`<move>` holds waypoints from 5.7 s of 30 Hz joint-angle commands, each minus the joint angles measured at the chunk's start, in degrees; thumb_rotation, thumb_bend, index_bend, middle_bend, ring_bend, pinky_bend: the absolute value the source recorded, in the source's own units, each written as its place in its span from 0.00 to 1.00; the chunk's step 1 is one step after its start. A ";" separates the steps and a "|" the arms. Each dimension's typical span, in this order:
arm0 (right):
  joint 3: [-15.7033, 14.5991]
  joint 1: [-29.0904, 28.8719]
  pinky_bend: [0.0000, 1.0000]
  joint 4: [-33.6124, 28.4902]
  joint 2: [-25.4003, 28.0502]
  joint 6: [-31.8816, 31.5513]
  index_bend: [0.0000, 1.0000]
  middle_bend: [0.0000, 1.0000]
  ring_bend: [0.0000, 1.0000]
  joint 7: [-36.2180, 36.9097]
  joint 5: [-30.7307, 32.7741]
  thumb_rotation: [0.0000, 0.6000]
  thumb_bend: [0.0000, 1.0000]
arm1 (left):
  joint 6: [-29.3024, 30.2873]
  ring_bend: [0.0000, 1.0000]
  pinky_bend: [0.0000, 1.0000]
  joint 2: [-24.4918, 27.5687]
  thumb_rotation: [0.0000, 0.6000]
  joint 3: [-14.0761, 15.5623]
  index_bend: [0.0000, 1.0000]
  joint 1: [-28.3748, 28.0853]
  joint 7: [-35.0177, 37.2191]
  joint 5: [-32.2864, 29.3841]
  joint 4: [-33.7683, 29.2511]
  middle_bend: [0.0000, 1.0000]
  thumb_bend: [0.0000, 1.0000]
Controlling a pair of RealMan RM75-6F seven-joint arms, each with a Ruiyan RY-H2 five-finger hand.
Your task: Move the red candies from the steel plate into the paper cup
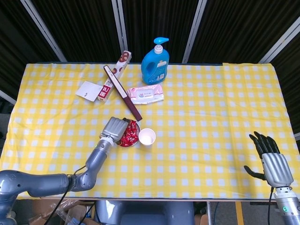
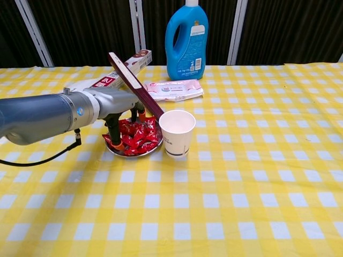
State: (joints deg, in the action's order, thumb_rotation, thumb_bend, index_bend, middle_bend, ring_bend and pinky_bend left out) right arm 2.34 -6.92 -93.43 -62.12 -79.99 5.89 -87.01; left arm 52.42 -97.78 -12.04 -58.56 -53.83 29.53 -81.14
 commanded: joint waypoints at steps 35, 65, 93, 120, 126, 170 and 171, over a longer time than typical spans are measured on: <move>-0.12 0.02 0.00 -0.14 0.00 -0.54 0.00 0.00 0.00 1.20 -0.32 1.00 0.28 | 5.75 0.79 0.87 4.00 1.00 -2.17 0.57 -1.94 5.79 5.87 -5.25 0.66 0.37; -0.36 -0.30 0.00 -0.33 0.40 -0.05 0.00 0.00 0.00 2.94 -0.66 1.00 0.28 | 7.43 0.78 0.87 -5.40 1.00 -3.93 0.51 -8.37 6.38 6.60 -3.09 0.60 0.34; -0.32 -0.10 0.00 0.04 0.15 -0.90 0.00 0.00 0.00 3.19 -0.98 1.00 0.28 | 10.68 0.78 0.87 3.66 1.00 -1.64 0.34 -4.18 5.52 2.77 -13.38 0.41 0.18; -0.48 -0.32 0.00 -0.47 0.32 -0.27 0.00 0.00 0.00 3.29 -0.84 1.00 0.28 | 10.34 0.78 0.87 3.99 1.00 4.15 0.31 -3.23 -1.72 -12.11 -7.08 0.29 0.20; -0.49 -0.39 0.00 -0.58 0.40 -0.07 0.00 0.00 0.00 3.28 -0.69 1.00 0.28 | 9.00 0.79 0.87 2.18 1.00 3.35 0.31 -3.46 -0.70 -11.43 -3.96 0.29 0.20; -0.53 -0.55 0.00 -1.03 0.71 0.53 0.00 0.00 0.00 4.04 -0.28 1.00 0.28 | 7.01 0.81 0.89 -4.93 1.00 1.88 0.47 -5.84 -1.63 -9.02 3.04 0.53 0.33; -0.52 -0.54 0.00 -1.02 0.70 0.50 0.00 0.00 0.00 4.05 -0.29 1.00 0.28 | 7.08 0.81 0.89 -5.10 1.00 2.00 0.49 -5.79 -1.67 -8.78 3.24 0.55 0.35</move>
State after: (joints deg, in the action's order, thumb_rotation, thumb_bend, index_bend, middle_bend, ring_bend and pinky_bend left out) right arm 1.82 -7.46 -94.45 -61.42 -79.49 9.93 -87.30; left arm 59.45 -102.77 -10.13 -64.39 -55.46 20.63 -78.02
